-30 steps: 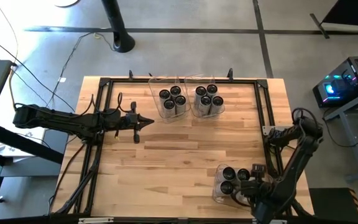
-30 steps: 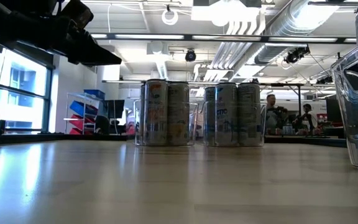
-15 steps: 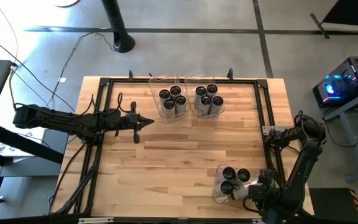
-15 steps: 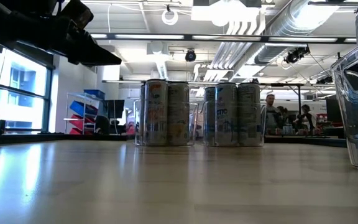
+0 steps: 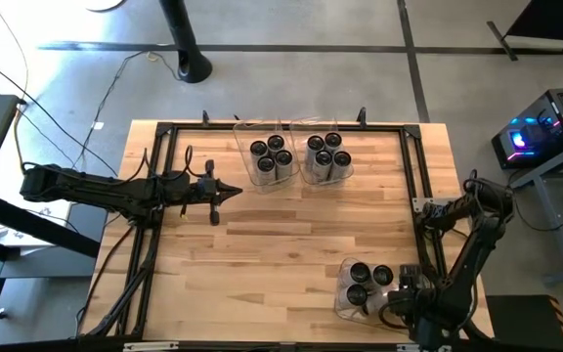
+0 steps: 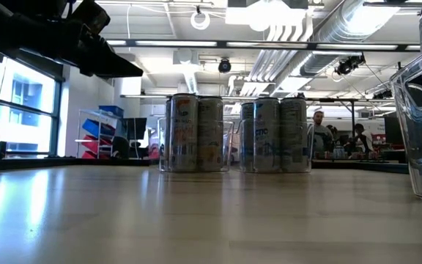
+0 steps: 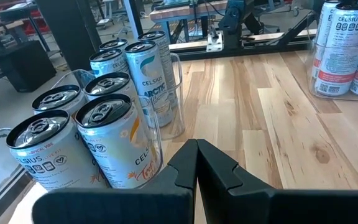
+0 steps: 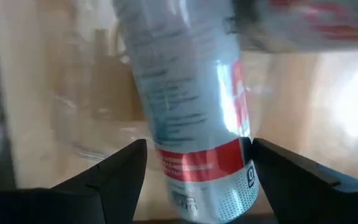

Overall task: Sort soda cans
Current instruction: Remove the white-pink soda can from the bottom right transparent bin

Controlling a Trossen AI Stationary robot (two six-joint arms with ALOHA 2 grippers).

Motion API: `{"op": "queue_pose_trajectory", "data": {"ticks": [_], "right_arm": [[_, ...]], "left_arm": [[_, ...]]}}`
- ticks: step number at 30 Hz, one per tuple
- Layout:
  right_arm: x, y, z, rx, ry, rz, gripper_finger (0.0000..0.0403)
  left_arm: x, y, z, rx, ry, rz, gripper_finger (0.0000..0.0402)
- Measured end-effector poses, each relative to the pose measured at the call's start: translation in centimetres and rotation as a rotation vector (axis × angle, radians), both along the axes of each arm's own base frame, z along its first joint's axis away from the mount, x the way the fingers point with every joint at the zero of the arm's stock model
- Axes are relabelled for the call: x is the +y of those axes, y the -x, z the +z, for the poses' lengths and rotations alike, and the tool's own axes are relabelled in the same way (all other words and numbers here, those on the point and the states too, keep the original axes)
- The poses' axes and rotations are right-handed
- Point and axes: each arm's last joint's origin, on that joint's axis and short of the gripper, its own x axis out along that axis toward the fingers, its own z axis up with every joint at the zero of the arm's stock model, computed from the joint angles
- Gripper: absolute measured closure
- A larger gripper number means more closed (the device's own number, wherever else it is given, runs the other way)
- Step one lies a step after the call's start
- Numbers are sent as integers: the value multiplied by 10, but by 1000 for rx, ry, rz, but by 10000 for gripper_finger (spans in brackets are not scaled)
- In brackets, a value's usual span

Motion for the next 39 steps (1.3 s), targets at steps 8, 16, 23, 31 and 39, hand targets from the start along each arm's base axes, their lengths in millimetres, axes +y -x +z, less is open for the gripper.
{"op": "queue_pose_trajectory", "data": {"ticks": [8, 16, 23, 31, 39], "right_arm": [[2, -1, -3, -22, -26, -6, 120], [2, -1, -3, -30, -23, -54, 120], [2, -1, -3, -60, -21, -109, 117], [2, -2, -4, -64, -33, -128, 96], [-1, -19, 0, -77, -40, -195, 96]], "left_arm": [[0, 0, 0, 0, 0, 0, 401], [0, 0, -1, 12, 2, 0, 401], [0, 0, -1, 11, 1, 0, 401], [0, 0, -1, 11, 0, 0, 401], [0, 0, -1, 10, 0, 0, 401]]}}
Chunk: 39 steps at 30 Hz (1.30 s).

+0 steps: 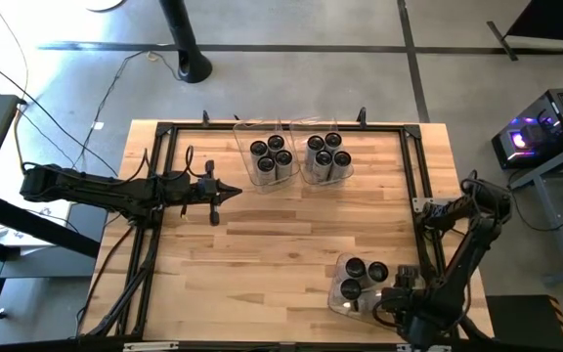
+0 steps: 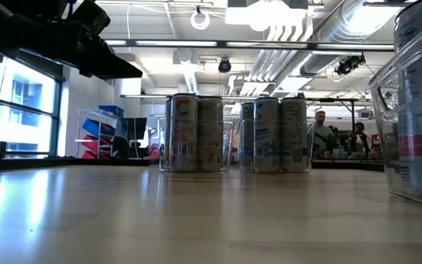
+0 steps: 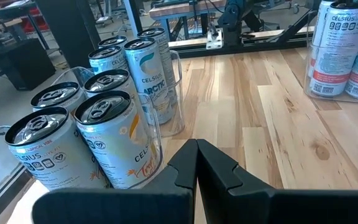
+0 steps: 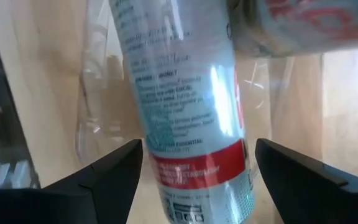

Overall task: Sort soda cans
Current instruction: Remove the white-pink soda can from the bottom right transparent bin

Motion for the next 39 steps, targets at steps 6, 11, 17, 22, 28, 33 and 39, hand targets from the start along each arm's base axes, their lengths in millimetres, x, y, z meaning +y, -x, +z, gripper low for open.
{"op": "queue_pose_trajectory", "data": {"ticks": [6, 11, 17, 22, 28, 33, 39], "right_arm": [[0, -15, 14, -14, 17, -39, 96], [-5, -26, 28, 23, 37, -48, 96], [-9, -29, 10, 78, -35, -8, 96], [-14, -25, -11, 87, -75, 0, 96], [-21, -21, -28, 64, -94, 41, 99], [-20, -24, -25, 89, -108, 32, 151], [-8, -35, -3, 103, -167, 19, 169]], "left_arm": [[0, 0, 0, 0, 0, 0, 401], [0, 0, 0, 0, 0, 0, 401], [0, 0, 0, 1, 0, 0, 401], [0, 0, 0, 5, 0, 0, 401], [0, 0, -1, 6, 2, 0, 401], [0, 0, -1, 5, 6, 1, 401], [0, 0, 0, -2, 6, 2, 401]]}}
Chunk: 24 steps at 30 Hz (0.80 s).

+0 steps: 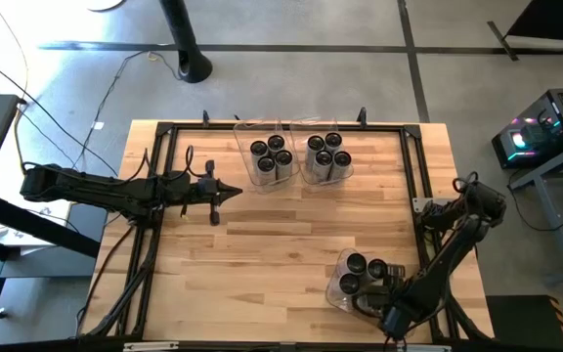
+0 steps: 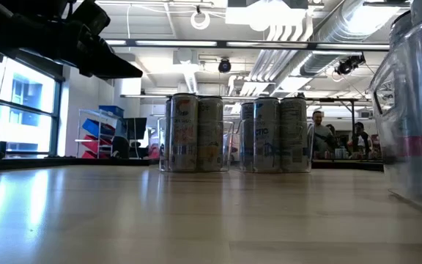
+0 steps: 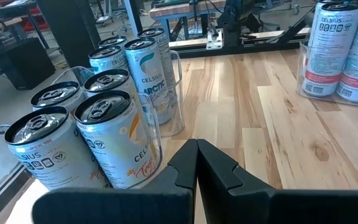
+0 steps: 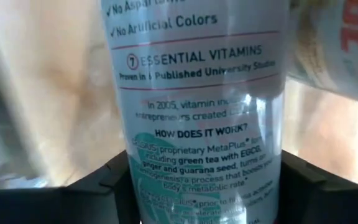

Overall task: Sort soda cans
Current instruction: Remove the white-pink soda can from the bottom right transparent bin

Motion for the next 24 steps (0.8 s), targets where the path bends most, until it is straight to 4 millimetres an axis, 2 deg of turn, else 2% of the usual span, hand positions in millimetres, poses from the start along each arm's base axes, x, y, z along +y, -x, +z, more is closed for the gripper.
{"op": "queue_pose_trajectory", "data": {"ticks": [6, 13, 19, 24], "right_arm": [[8, -6, 32, 37, -7, -46, 169], [10, -8, 92, 45, 62, -188, 169], [18, -6, 138, -171, 68, -229, 169], [27, 3, 159, -472, 127, -213, 169]], "left_arm": [[0, -1, 2, -2, 0, 0, 402], [0, -3, 10, -18, -1, 0, 401], [0, -3, 10, -18, 3, -15, 401], [-6, -5, 15, -66, 5, -197, 401]]}}
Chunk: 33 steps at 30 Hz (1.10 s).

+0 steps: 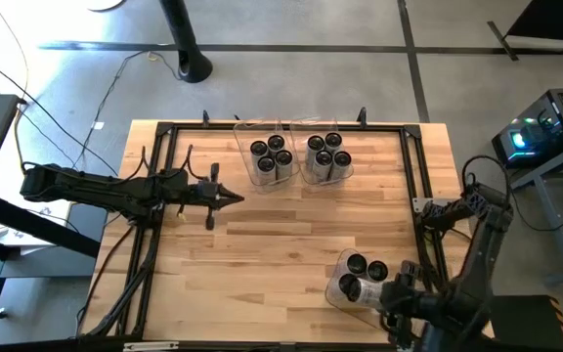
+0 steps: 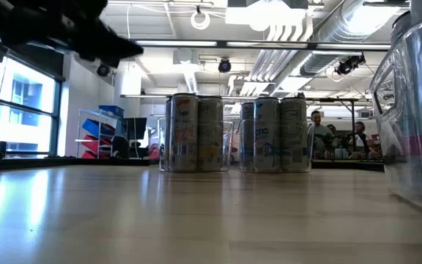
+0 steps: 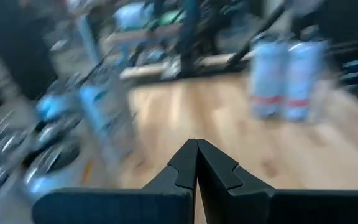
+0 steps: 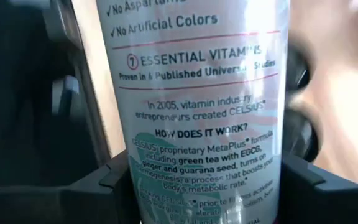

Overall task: Sort soda cans
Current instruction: Remove the white-pink soda can from the bottom right transparent bin

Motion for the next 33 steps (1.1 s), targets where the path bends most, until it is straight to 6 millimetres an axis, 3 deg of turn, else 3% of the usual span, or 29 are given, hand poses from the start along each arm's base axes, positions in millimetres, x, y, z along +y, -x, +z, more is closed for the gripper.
{"op": "queue_pose_trajectory", "data": {"ticks": [7, 12, 19, 24, 28, 33], "right_arm": [[8, 15, -8, -344, 137, -33, 169], [10, 18, -19, -525, 211, -34, 169], [7, 17, -25, -653, 287, -43, 169], [5, 16, -24, -699, 288, -74, 169], [2, 11, -23, -723, 285, -108, 169], [-4, 0, -23, -727, 271, -169, 169]], "left_arm": [[-16, -7, 21, -271, -83, -296, 380], [-29, -27, 34, -469, -156, -330, 361], [-36, -110, 60, -429, -32, -228, 357], [-45, -166, 88, -365, -47, -366, 339], [-55, -199, 97, -285, -91, -532, 286], [-71, -228, 98, -306, -118, -641, 186]]}}
